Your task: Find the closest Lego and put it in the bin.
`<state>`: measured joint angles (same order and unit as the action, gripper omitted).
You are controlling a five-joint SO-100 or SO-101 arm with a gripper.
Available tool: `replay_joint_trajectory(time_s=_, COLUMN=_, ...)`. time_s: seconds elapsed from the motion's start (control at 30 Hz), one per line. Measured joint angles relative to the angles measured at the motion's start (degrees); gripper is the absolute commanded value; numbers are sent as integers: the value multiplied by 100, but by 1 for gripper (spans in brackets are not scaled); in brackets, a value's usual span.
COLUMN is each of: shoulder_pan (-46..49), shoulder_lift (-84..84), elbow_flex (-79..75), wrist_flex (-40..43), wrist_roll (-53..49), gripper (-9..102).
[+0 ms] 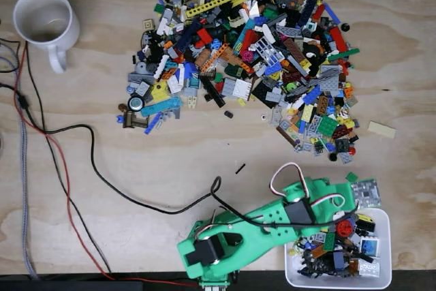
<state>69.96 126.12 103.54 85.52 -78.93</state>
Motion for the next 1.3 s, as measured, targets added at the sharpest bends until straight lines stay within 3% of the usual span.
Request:
replay_joint_trajectory(time_s=0.17, shoulder_pan=993, shoulder_lift=562, elbow_flex=1020, wrist_flex=-281, wrist_roll=-413, gripper=6)
replay_joint_trajectory(time_s=0.4, shoulder_pan=1274, shoulder_lift=738, elbow_flex=1494, wrist_flex=-940, wrist_roll=-360, gripper=23)
replay_joint_trajectory(time_s=0.6, shoulder_pan=949, shoulder_lift=809, elbow_flex=1257, wrist_flex=-1169, wrist_roll=-26, gripper=24)
replay_joint_trajectory(time_s=0.77, shoulder_pan=-281, shoulder_lift=949, elbow_flex=967, wrist_flex=-1099, wrist_roll=176, gripper=25)
replay_joint_trajectory(time_s=1.1, shoulder_pan=-5150, shoulder_lift=2312, elbow_flex=1951, wrist_flex=-1336, wrist_roll=1072, gripper=24)
replay_joint_trajectory(time_s=1.3, shoulder_pan=-6258, shoulder_lift=2558, elbow_flex=2355, wrist_flex=-1318, wrist_roll=1213, gripper=24)
